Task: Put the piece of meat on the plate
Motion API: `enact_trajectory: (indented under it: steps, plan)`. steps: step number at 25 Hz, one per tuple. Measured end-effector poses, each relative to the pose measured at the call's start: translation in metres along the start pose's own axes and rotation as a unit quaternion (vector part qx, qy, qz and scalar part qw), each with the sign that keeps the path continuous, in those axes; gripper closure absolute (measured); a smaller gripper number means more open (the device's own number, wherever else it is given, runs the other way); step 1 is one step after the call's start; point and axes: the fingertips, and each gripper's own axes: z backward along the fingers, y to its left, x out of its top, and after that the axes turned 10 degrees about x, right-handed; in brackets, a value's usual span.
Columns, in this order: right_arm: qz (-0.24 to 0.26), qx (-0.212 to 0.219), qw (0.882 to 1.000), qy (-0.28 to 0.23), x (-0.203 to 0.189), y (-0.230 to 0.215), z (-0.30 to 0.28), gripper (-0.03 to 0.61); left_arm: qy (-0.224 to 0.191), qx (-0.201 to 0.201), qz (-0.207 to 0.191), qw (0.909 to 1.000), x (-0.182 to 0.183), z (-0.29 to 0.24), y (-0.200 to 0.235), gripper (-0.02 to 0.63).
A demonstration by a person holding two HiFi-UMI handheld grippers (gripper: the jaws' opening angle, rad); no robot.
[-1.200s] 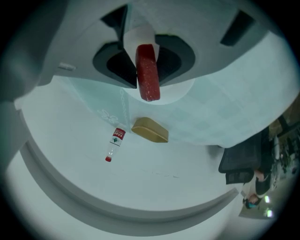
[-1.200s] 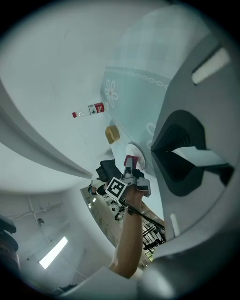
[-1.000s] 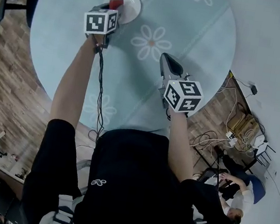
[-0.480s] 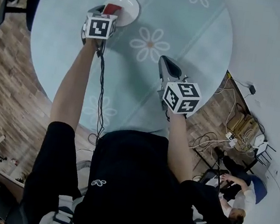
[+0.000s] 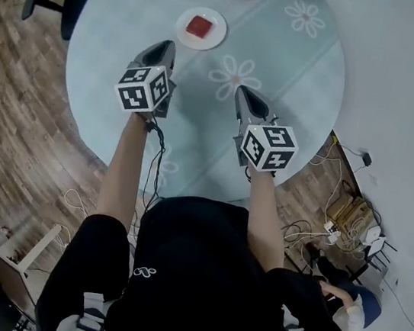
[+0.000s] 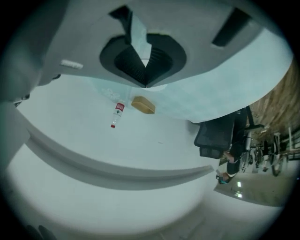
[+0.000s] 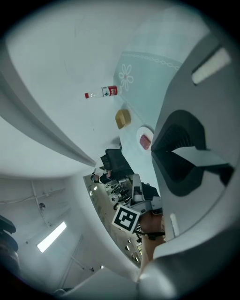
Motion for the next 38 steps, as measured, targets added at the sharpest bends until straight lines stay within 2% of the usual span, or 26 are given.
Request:
enact_trajectory:
  steps: [1,3,9,11,14,17,20,23,31,35,38]
  plan:
    - [0.007,0.007,1.000,-0.002,0.004,0.007,-0.002,0.568,-0.011,0.002,0.018,0.9998,0.001,0.016,0.003,0.618]
    - [0.019,0.018,1.000,-0.008,0.011,0.022,-0.007,0.568,-0.029,0.000,0.040,0.9988,0.004,0.044,0.004,0.618]
    - [0.052,0.061,0.996,-0.034,0.035,0.073,-0.006,0.568,-0.082,0.029,0.039,0.9955,0.026,0.126,-0.006,0.617]
    - [0.059,0.079,0.993,-0.062,0.052,0.086,-0.001,0.568,-0.111,0.036,0.043,0.9922,0.044,0.150,-0.007,0.617]
    - [0.072,0.089,0.988,-0.105,0.085,0.098,0.002,0.568,-0.143,0.071,0.051,0.9858,0.068,0.177,0.010,0.617]
    - [0.096,0.086,0.983,-0.133,0.113,0.103,0.007,0.568,-0.162,0.089,0.031,0.9822,0.083,0.195,0.012,0.617]
    - [0.131,0.079,0.979,-0.133,0.125,0.110,0.018,0.568,-0.180,0.098,0.003,0.9788,0.091,0.210,-0.001,0.615]
    - [0.143,0.076,0.979,-0.126,0.122,0.114,0.028,0.568,-0.188,0.099,-0.019,0.9770,0.096,0.214,-0.016,0.615]
    - [0.150,0.072,0.980,-0.107,0.106,0.110,0.028,0.568,-0.177,0.073,-0.044,0.9805,0.086,0.200,-0.046,0.615]
    - [0.147,0.070,0.982,-0.097,0.098,0.107,0.021,0.568,-0.166,0.074,-0.077,0.9802,0.083,0.196,-0.052,0.615]
    - [0.148,0.070,0.982,-0.092,0.094,0.110,0.020,0.568,-0.162,0.075,-0.083,0.9804,0.079,0.198,-0.052,0.615]
